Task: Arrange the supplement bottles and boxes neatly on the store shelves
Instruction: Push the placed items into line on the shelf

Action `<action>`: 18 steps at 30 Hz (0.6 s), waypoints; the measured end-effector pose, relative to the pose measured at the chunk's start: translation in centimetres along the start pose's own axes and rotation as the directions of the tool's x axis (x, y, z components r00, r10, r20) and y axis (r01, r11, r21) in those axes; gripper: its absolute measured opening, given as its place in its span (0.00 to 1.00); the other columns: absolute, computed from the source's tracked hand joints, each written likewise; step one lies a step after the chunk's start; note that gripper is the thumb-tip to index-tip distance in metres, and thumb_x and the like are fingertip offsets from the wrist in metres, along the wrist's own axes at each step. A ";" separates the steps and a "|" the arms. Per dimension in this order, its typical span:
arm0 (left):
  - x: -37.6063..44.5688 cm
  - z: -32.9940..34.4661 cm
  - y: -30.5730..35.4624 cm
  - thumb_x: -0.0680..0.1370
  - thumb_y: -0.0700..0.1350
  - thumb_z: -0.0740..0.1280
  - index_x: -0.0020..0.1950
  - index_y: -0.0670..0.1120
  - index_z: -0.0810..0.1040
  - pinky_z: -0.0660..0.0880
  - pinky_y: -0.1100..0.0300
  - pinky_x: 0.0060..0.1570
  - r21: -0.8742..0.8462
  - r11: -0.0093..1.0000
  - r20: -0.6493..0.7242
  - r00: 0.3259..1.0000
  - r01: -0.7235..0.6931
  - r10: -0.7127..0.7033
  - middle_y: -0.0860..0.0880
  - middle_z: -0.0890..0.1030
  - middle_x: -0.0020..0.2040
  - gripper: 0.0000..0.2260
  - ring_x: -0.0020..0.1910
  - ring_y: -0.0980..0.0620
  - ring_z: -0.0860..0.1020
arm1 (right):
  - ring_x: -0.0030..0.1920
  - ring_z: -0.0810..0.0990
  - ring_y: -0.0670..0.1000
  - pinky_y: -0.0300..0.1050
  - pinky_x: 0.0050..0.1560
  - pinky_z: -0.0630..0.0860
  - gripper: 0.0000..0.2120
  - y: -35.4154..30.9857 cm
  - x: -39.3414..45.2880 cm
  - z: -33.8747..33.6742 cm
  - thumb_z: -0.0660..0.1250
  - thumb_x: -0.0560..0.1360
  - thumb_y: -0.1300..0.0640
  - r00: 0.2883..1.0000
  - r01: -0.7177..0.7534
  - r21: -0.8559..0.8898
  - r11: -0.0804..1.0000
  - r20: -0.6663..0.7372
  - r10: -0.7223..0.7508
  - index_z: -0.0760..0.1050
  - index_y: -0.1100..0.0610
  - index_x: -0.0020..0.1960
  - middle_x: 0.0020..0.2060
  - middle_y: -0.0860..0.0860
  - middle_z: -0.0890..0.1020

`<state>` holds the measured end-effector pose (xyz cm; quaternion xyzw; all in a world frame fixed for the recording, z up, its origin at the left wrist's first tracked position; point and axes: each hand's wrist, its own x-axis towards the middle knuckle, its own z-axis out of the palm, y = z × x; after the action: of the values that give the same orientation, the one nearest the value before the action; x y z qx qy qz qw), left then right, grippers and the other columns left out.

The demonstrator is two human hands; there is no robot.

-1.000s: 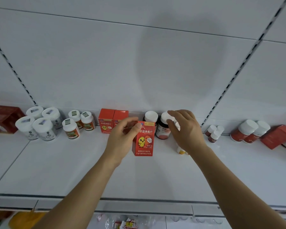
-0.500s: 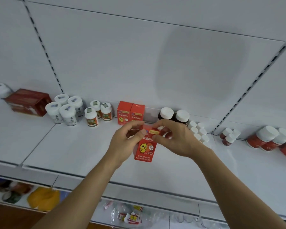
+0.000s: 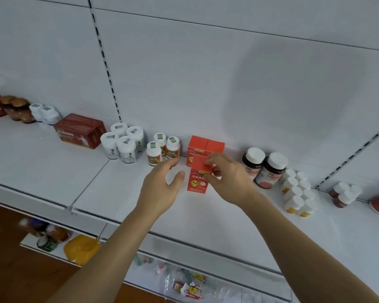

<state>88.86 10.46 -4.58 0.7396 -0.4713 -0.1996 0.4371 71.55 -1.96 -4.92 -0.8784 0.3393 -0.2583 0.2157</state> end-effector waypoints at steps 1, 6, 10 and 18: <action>0.4 -0.4 -0.6 0.81 0.51 0.65 0.72 0.53 0.73 0.69 0.57 0.67 0.030 0.999 0.009 1.000 -0.016 0.016 0.57 0.75 0.69 0.19 0.67 0.56 0.72 | 0.45 0.80 0.51 0.53 0.50 0.81 0.15 0.0 0.4 0.7 0.75 0.73 0.57 1.000 -0.008 -0.029 1.000 -0.014 0.007 0.78 0.56 0.59 0.58 0.49 0.80; 2.3 -2.1 -2.7 0.80 0.52 0.65 0.71 0.51 0.73 0.69 0.58 0.67 0.087 0.989 0.075 0.991 -0.117 0.110 0.55 0.75 0.70 0.19 0.69 0.56 0.72 | 0.44 0.81 0.53 0.53 0.45 0.81 0.15 -0.5 1.3 3.6 0.76 0.73 0.60 0.995 -0.017 -0.135 0.991 -0.100 0.003 0.79 0.60 0.58 0.61 0.53 0.80; 3.4 -2.5 -3.6 0.81 0.50 0.65 0.71 0.51 0.74 0.67 0.63 0.62 0.074 0.985 0.127 0.982 -0.153 0.143 0.55 0.75 0.69 0.18 0.68 0.56 0.72 | 0.45 0.83 0.57 0.52 0.41 0.81 0.14 -0.6 1.4 4.8 0.74 0.74 0.61 0.985 -0.046 -0.212 0.976 -0.174 0.009 0.79 0.61 0.58 0.63 0.55 0.79; 4.8 -2.6 -4.7 0.81 0.48 0.66 0.69 0.49 0.75 0.64 0.67 0.61 0.043 0.977 0.174 0.964 -0.210 0.200 0.54 0.76 0.68 0.17 0.67 0.57 0.72 | 0.41 0.83 0.56 0.55 0.33 0.80 0.12 -0.2 1.5 6.3 0.74 0.74 0.61 0.959 -0.027 -0.283 0.959 -0.277 -0.055 0.79 0.62 0.56 0.63 0.55 0.79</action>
<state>95.49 8.25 -6.55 0.6803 -0.5866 -0.2006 0.3910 76.36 -1.59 -9.24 -0.8568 0.3938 -0.3310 0.0353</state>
